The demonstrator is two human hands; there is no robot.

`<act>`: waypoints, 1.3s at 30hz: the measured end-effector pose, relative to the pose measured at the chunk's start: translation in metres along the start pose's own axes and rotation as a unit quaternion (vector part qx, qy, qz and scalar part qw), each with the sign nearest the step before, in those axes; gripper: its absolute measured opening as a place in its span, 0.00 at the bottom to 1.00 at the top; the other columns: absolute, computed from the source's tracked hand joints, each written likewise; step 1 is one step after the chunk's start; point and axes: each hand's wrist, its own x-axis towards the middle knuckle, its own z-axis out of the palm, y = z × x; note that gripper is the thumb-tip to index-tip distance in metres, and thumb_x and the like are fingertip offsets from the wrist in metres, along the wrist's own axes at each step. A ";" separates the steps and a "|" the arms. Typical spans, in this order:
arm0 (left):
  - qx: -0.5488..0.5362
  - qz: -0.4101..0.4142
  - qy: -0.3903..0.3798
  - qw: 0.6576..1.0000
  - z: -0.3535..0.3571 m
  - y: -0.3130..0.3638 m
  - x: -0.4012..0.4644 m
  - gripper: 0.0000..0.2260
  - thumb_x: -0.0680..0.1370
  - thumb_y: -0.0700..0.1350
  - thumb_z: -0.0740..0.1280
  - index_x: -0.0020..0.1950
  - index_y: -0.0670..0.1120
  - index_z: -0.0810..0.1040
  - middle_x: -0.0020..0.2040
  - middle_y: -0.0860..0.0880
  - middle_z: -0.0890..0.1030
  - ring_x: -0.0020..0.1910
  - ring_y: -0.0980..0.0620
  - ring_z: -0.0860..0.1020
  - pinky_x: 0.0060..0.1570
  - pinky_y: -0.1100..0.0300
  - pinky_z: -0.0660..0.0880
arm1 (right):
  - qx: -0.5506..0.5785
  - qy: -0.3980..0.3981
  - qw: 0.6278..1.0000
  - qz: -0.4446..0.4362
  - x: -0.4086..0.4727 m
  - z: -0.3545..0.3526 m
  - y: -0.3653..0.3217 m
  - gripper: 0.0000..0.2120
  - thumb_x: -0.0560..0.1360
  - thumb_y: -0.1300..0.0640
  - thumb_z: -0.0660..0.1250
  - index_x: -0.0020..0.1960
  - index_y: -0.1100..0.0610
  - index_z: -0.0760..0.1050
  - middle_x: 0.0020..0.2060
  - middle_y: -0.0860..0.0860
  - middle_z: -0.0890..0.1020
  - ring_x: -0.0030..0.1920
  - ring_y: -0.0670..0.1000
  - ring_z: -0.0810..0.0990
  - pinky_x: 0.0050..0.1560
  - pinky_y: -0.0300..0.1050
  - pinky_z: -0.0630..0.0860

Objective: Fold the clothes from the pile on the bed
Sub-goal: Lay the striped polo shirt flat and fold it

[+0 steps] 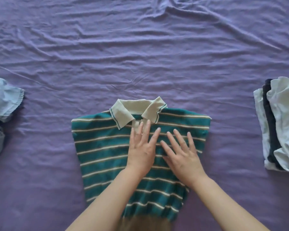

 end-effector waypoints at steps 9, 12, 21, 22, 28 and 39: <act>-0.055 -0.088 -0.061 0.993 -0.003 -0.002 -0.109 0.27 0.70 0.46 0.75 0.67 0.43 0.74 0.66 0.40 0.75 0.65 0.42 0.74 0.61 0.43 0.72 | 0.067 -0.049 0.996 0.044 -0.048 0.007 -0.061 0.21 0.73 0.49 0.66 0.63 0.56 0.75 0.66 0.59 0.73 0.69 0.60 0.68 0.67 0.66 0.62; -0.159 -0.142 -0.017 0.977 -0.013 -0.016 -0.088 0.15 0.75 0.43 0.70 0.61 0.42 0.77 0.55 0.45 0.80 0.54 0.45 0.79 0.55 0.50 0.76 | 0.125 0.020 0.991 0.049 -0.026 -0.001 -0.060 0.15 0.69 0.58 0.73 0.55 0.58 0.79 0.57 0.58 0.80 0.61 0.60 0.76 0.60 0.62 0.71; -0.232 -0.174 -0.104 0.951 -0.007 -0.047 -0.012 0.15 0.79 0.41 0.61 0.64 0.55 0.74 0.52 0.49 0.75 0.47 0.48 0.76 0.43 0.55 0.73 | 0.283 0.032 0.945 0.160 0.047 0.003 -0.070 0.12 0.77 0.55 0.64 0.58 0.54 0.79 0.48 0.51 0.81 0.49 0.52 0.74 0.50 0.46 0.67; -0.220 -0.143 -0.126 0.957 -0.007 -0.055 -0.011 0.18 0.78 0.41 0.61 0.65 0.57 0.73 0.52 0.50 0.74 0.46 0.49 0.75 0.42 0.56 0.71 | 0.280 0.032 0.943 0.178 0.049 0.005 -0.072 0.12 0.77 0.54 0.64 0.58 0.53 0.79 0.47 0.52 0.80 0.49 0.52 0.74 0.49 0.45 0.65; -0.081 -0.004 -0.097 0.992 -0.015 -0.080 0.001 0.08 0.72 0.44 0.72 0.50 0.50 0.80 0.47 0.47 0.73 0.46 0.46 0.73 0.33 0.57 0.65 | 0.262 0.031 0.932 0.250 0.053 0.007 -0.087 0.09 0.77 0.51 0.64 0.54 0.51 0.80 0.48 0.49 0.79 0.50 0.50 0.72 0.50 0.44 0.63; -0.063 0.140 -0.036 0.988 -0.018 -0.085 0.005 0.12 0.58 0.36 0.80 0.35 0.44 0.81 0.42 0.44 0.80 0.38 0.43 0.77 0.33 0.55 0.77 | 0.239 -0.044 0.930 0.275 0.068 -0.007 -0.093 0.08 0.77 0.51 0.63 0.53 0.51 0.78 0.50 0.48 0.80 0.52 0.50 0.75 0.54 0.46 0.67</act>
